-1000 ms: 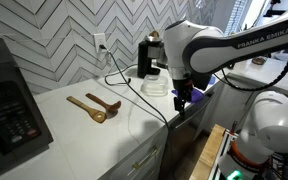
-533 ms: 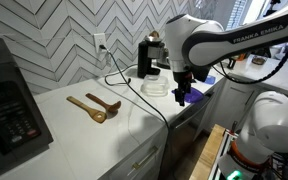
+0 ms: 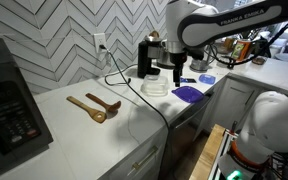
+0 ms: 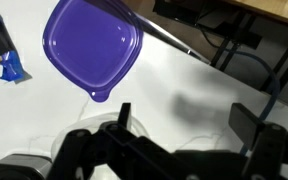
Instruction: Unstack the clear bowls and put the blue packet in the bowl on the right then put the light blue lid on the bowl on the right
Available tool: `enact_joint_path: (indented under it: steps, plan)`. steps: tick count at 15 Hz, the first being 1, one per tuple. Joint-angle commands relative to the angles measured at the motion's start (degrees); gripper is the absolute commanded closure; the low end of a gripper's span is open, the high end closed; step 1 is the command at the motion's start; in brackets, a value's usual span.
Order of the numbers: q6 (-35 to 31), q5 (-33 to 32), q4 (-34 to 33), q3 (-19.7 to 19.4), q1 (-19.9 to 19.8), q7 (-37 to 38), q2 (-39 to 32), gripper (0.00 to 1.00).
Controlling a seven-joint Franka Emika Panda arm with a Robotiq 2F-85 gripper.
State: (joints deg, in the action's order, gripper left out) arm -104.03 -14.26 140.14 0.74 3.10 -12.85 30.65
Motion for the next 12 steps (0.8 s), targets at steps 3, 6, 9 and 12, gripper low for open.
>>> enact_joint_path:
  steps: [3,6,9,12]
  plan:
    - [-6.10,-0.96,-4.22,-4.52,0.22,-11.89,-7.94,0.00]
    - [-9.93,-0.84,-5.75,-5.45,0.17,-16.95,-11.67,0.00]
    - [-14.99,-0.24,-6.59,-6.04,-0.09,-20.51,-14.62,0.00]
    - [-19.74,-0.09,-7.36,-6.78,-1.00,-22.82,-17.08,0.00]
